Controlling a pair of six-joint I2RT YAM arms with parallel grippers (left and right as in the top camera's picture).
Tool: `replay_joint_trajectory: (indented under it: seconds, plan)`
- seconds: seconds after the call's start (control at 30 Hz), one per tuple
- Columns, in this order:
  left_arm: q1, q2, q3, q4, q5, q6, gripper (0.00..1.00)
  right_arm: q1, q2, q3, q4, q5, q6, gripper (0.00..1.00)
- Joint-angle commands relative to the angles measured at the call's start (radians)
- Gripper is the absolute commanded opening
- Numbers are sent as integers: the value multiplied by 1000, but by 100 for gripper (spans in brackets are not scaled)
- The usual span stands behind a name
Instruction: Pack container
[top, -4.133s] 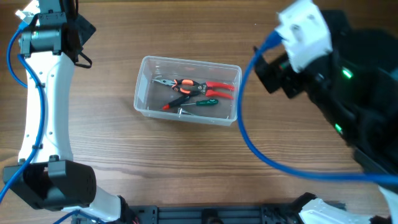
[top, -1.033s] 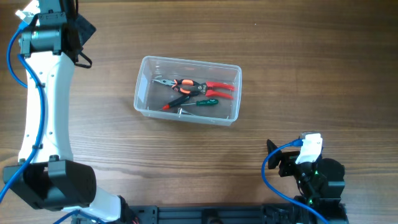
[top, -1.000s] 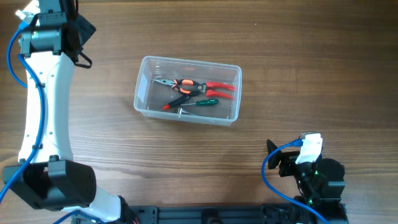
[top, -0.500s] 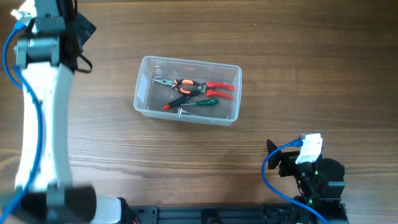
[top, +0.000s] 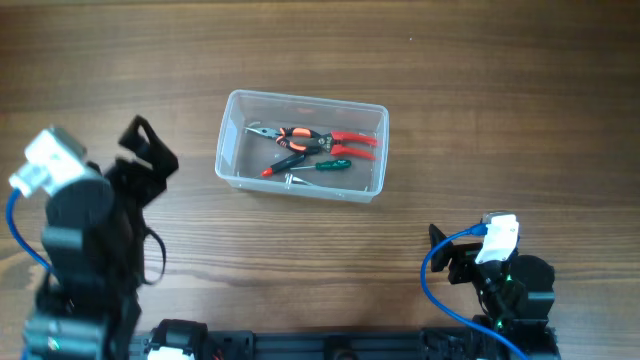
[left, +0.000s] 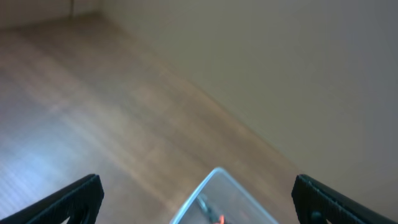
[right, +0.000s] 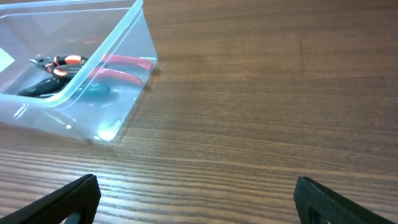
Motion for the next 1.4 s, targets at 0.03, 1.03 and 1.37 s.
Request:
replay_joint_trajectory:
  seconds: [0.03,1.03,1.37]
  plan:
    - [-2,-228,-281,215,94,220,100,-5,-13,-4,3,-16,13,100]
    - [84,-724,-953,418,352,373,100,-5,-13,-4,3,-16,13,100]
    - [84,-724,-994,455,333,378,100,-5,-13,-4,3,-16,13,100]
